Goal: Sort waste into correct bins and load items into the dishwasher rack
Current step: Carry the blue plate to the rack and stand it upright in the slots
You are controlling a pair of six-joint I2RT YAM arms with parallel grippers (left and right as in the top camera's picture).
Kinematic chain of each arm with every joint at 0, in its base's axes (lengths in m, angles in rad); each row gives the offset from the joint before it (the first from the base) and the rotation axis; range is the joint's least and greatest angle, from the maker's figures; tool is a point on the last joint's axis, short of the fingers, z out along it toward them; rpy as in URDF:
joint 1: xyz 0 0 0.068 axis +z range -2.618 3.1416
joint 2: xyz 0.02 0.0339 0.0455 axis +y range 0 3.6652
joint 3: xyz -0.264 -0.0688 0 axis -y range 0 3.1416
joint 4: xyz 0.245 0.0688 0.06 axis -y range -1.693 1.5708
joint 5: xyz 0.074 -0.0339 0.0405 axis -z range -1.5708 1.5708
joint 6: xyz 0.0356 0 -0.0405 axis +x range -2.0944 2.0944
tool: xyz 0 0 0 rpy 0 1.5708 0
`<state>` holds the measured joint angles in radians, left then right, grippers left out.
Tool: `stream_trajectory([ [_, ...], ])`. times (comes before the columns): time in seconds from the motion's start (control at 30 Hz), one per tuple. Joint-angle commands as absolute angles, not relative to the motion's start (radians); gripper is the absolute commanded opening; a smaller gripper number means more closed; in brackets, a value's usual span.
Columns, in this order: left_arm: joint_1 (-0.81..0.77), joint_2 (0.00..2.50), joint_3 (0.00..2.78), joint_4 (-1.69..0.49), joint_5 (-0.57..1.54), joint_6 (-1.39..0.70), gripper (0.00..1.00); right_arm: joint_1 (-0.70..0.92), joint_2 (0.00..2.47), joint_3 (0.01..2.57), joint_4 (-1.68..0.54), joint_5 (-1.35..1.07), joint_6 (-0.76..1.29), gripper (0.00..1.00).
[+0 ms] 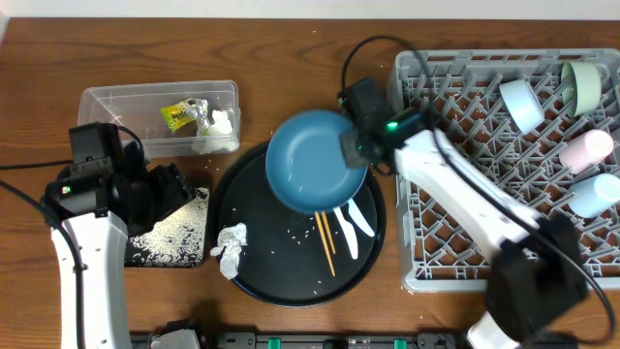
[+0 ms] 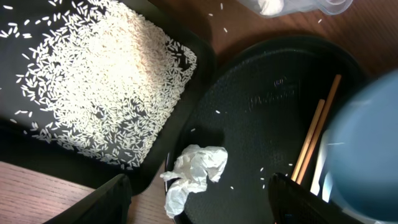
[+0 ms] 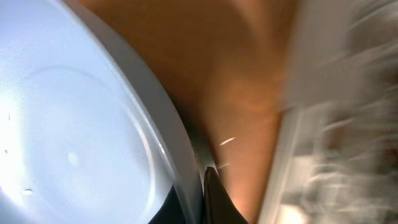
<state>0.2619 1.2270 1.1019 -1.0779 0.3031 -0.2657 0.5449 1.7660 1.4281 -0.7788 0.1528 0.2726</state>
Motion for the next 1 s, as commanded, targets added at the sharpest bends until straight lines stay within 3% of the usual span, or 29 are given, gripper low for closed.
stream_trajectory([
  [0.0,0.268,1.229,1.117,-1.084,0.290,-0.264,0.72,0.523,1.632,1.479,-0.765,0.402,0.176,0.01],
  [0.3,0.268,1.229,1.117,-1.084,0.290,-0.264,0.72,0.377,1.485,1.479,-0.710,0.775,0.023,0.01],
  [0.67,0.268,1.229,1.117,-1.084,0.290,-0.264,0.72,0.201,1.553,1.479,-0.646,1.255,0.003,0.01],
  [0.97,0.268,1.229,1.117,-1.089,0.290,-0.264,0.72,0.202,1.653,1.478,-0.649,1.295,0.002,0.01],
])
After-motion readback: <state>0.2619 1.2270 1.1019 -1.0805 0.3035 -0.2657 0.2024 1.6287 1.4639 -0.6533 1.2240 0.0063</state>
